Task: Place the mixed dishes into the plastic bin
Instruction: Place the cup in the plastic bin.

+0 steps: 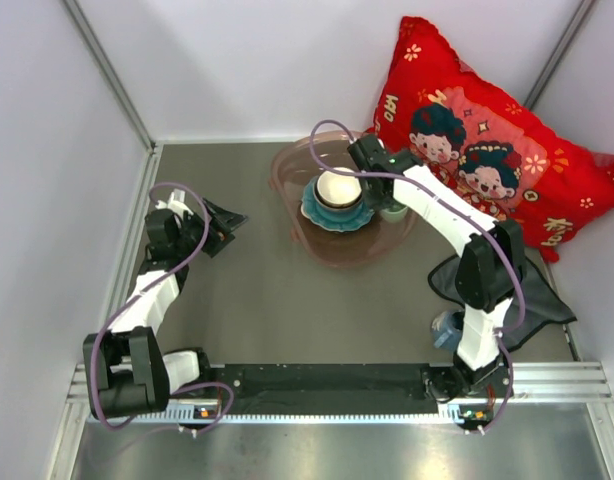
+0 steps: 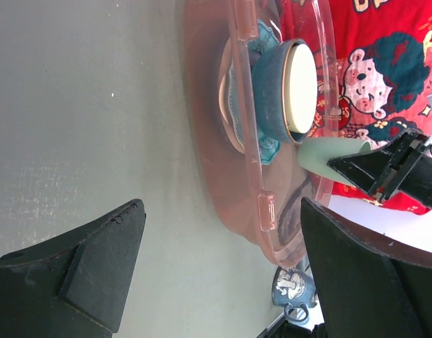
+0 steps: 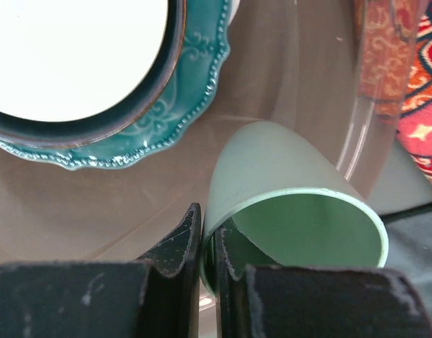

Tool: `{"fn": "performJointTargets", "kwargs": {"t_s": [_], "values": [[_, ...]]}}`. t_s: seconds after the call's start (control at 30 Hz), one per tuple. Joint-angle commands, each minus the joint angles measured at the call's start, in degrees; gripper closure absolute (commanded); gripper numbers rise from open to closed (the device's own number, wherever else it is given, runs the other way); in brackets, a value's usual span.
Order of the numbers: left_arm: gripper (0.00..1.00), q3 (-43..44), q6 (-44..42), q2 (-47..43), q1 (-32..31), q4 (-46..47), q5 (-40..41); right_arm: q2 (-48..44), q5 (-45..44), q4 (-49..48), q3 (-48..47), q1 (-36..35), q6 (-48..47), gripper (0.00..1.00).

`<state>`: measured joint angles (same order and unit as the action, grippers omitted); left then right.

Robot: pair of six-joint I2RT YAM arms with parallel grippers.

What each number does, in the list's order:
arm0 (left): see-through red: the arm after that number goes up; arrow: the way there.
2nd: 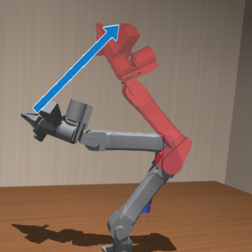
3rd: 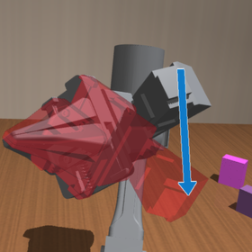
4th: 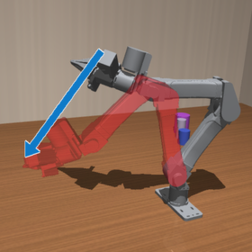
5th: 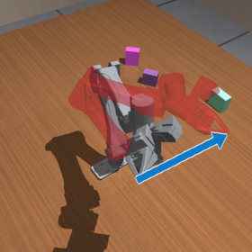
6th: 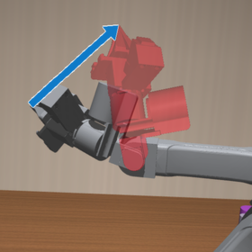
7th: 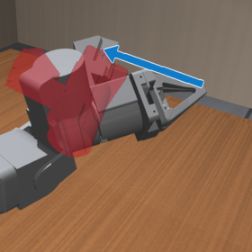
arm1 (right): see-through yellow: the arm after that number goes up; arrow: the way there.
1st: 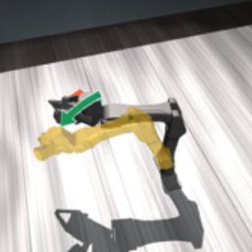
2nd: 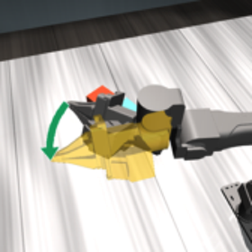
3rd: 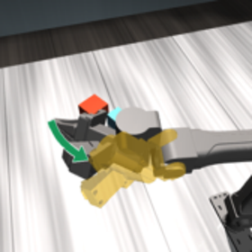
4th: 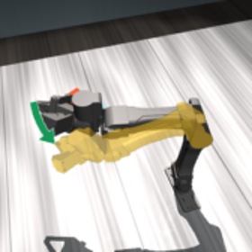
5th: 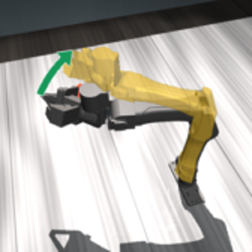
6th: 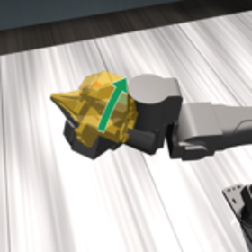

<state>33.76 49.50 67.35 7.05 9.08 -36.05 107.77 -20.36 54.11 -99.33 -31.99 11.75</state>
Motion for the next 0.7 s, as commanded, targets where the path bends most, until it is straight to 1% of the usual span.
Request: {"fn": "performJointTargets", "kwargs": {"t_s": [0.0, 0.07, 0.23, 0.67], "values": [[0.05, 0.2, -1.2, -2.0, -0.2, 0.5, 0.5, -0.4, 2.7, -5.1, 1.9, 1.7, 2.3, 1.00], [0.05, 0.1, -1.3, -2.0, 0.0, 0.3, 0.5, -1.1, 6.0, -7.1, 4.4, 3.3, 3.5, 1.00], [0.05, 0.0, -1.2, -2.1, -0.1, 0.1, 0.6, -1.8, 8.0, -8.6, 7.7, 5.0, 4.0, 1.00], [0.04, 0.0, -1.3, -2.1, -0.1, 0.0, 0.8, -0.5, 15.9, -11.6, 8.9, 8.5, 4.7, 1.00]]}}
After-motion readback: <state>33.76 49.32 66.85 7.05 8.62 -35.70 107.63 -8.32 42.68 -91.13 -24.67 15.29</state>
